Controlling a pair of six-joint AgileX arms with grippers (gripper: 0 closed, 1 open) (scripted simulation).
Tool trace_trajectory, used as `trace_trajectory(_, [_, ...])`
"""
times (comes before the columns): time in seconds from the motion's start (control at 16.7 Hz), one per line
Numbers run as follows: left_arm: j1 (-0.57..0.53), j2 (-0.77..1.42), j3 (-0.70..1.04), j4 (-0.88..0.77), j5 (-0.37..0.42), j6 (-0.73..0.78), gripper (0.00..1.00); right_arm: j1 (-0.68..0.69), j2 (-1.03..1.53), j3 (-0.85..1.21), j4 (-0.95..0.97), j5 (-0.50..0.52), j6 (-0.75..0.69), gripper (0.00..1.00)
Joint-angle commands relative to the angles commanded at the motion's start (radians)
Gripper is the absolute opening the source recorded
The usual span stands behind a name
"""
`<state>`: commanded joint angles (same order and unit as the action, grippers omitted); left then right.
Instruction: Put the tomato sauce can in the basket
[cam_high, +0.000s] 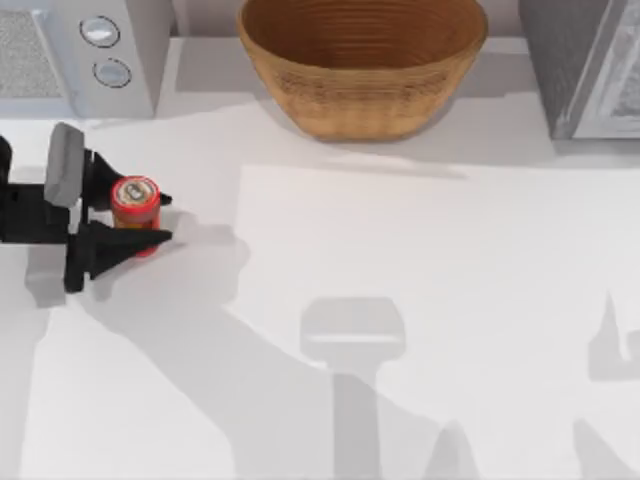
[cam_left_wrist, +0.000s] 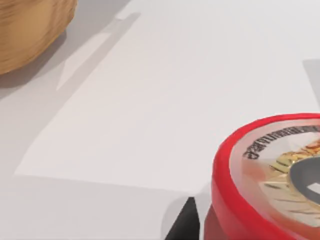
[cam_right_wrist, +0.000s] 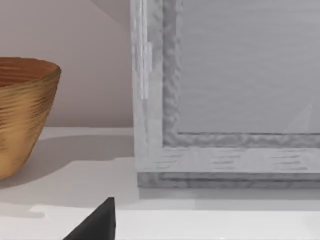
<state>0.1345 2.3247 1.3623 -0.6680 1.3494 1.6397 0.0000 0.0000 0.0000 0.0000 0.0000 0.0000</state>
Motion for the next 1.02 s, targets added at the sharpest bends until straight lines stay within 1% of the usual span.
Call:
trace_trajectory(0.3, [0.092,-0.086,0.000,-0.477,-0.018,0.368,0.00,0.000,0.000,0.000,0.000,0.000,0.000,1.00])
trace_trajectory(0.48, [0.136,-0.137,-0.005,-0.675,-0.033,0.537,0.00,0.000,0.000,0.000,0.000,0.000,0.000,1.00])
trace_trajectory(0.6, [0.156,-0.163,-0.009,-0.754,-0.041,0.612,0.00,0.000,0.000,0.000,0.000,0.000,0.000,1.00])
trace_trajectory(0.72, [0.166,-0.177,-0.012,-0.791,-0.045,0.647,0.00,0.000,0.000,0.000,0.000,0.000,0.000,1.00])
trace_trajectory(1.02, [0.162,-0.173,-0.009,-0.793,-0.045,0.650,0.00,0.000,0.000,0.000,0.000,0.000,0.000,1.00])
